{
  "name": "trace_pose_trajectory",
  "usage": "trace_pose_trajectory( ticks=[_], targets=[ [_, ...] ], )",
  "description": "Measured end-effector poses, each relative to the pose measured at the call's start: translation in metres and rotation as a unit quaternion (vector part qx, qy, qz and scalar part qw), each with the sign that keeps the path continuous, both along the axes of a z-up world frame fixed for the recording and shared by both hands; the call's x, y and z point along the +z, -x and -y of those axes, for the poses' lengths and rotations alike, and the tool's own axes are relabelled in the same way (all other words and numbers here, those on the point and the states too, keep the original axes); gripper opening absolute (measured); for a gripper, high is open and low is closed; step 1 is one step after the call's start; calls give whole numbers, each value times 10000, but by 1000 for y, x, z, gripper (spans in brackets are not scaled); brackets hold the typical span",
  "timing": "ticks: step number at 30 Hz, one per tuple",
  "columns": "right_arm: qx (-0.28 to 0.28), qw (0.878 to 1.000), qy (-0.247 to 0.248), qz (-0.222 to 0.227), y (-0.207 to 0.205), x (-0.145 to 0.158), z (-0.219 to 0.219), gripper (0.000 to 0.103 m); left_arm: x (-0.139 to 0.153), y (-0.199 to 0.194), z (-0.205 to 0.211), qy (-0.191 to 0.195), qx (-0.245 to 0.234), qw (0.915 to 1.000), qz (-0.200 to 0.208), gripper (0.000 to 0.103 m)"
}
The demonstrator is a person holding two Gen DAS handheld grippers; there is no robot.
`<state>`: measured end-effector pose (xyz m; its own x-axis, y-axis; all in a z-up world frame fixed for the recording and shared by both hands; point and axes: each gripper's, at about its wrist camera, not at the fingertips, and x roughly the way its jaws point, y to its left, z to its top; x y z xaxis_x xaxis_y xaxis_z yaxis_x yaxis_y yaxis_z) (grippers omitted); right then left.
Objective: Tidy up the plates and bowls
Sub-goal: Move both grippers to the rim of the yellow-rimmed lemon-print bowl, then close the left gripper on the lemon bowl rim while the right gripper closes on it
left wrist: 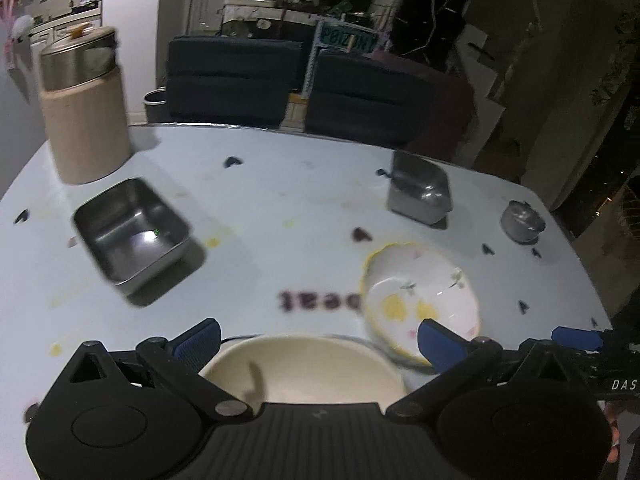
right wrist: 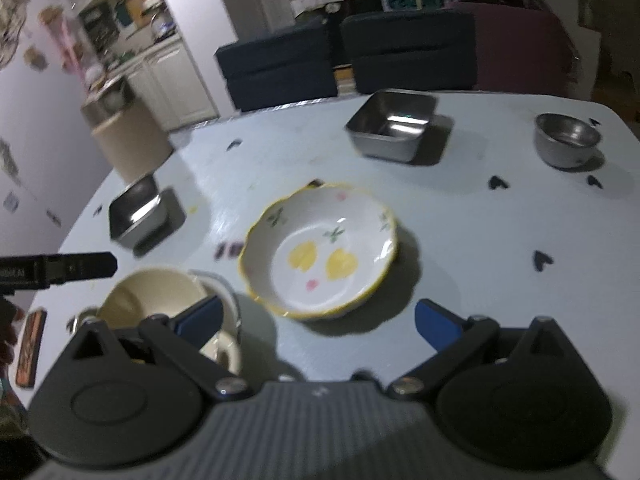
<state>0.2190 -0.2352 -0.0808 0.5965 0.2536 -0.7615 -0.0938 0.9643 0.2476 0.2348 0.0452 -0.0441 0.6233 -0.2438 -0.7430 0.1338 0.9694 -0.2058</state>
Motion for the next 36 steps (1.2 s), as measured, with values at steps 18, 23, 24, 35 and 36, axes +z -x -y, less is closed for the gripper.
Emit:
trace_pose_trajectory(
  ticks=[18,23,24,35,36],
  targets=[
    [-1001,9946,-267,-103,-56,-6,59,89,-22,-70,69,-19,-172,9991,-397,63],
    [-870,9952,-334,-292,-77,-14,52,48,-34,-84,65,37,-49,9984,-556,48],
    [-856,9954,-300,-319,-79,-16,51,46,-38,-86,65,52,-54,9981,-608,46],
    [-688,9939,-284,-811,-102,-50,51,27,-62,-103,77,-253,-297,9958,-824,27],
    [-658,9939,-303,-836,-104,-51,49,27,-64,-105,78,-253,-313,9956,-850,27]
  ],
)
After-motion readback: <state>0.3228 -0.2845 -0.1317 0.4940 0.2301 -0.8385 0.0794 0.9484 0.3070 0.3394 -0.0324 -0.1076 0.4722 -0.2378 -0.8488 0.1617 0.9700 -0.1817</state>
